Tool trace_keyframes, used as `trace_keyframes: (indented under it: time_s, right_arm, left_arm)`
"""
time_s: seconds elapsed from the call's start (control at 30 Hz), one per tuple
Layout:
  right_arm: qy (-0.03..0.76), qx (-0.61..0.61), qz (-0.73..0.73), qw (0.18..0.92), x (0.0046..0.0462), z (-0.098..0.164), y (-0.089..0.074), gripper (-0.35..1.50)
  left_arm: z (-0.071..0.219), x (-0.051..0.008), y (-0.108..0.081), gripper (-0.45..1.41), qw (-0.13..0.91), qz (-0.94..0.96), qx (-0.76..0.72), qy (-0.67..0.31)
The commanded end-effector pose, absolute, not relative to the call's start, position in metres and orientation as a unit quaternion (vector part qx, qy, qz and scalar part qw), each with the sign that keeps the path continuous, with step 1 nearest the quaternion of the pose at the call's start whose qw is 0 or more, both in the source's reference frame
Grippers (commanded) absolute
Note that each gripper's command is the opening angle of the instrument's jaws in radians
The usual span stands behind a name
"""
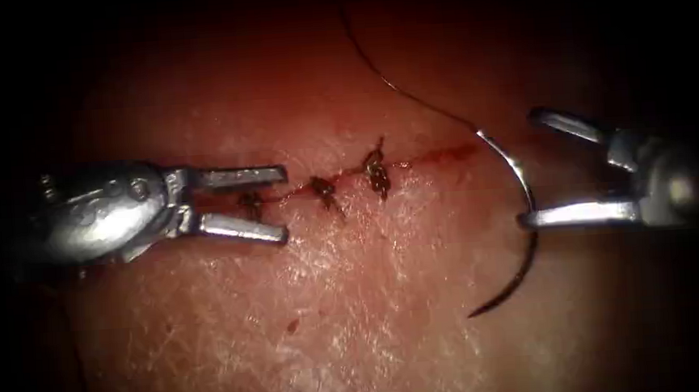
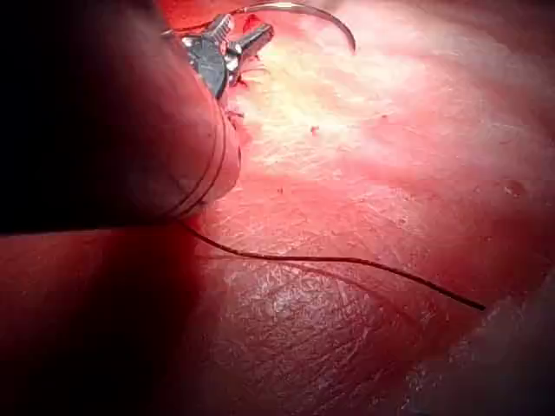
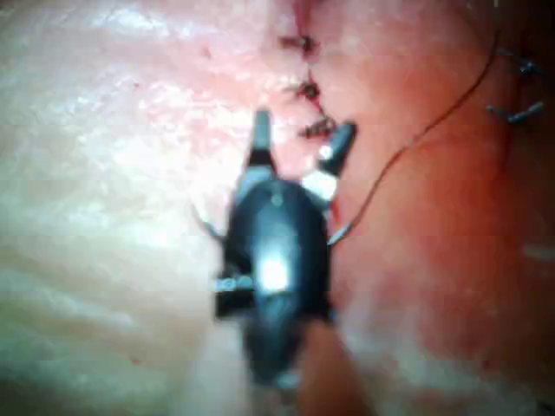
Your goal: Wound Closure
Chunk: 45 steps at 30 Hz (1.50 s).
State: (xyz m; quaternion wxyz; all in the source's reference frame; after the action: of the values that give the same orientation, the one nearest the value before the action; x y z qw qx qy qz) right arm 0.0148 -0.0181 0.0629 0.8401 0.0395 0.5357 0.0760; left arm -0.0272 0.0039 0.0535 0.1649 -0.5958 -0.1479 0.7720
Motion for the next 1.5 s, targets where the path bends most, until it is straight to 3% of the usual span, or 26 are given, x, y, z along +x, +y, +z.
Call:
trace_keyframes:
  time_s: [0.03, 0.37, 0.93, 1.5]
  right_arm:
    - [0.537, 0.040, 0.076, 0.839, 0.0156, 0.063, -0.019, 0.97]
    - [0.531, 0.042, 0.075, 0.843, 0.0158, 0.063, -0.019, 1.18]
    - [0.507, 0.037, 0.087, 0.857, 0.0131, 0.063, -0.019, 1.19]
    - [0.494, 0.036, 0.089, 0.864, 0.0139, 0.063, -0.019, 1.19]
  left_arm:
    - [0.054, -0.0277, 0.004, 0.46, 0.165, 0.772, -0.596, -0.148]
    - [0.054, -0.0279, 0.004, 0.50, 0.172, 0.772, -0.594, -0.149]
    - [0.053, -0.0352, 0.000, 0.80, 0.248, 0.819, -0.493, -0.157]
    - [0.057, -0.0438, -0.003, 0.78, 0.298, 0.854, -0.410, -0.120]
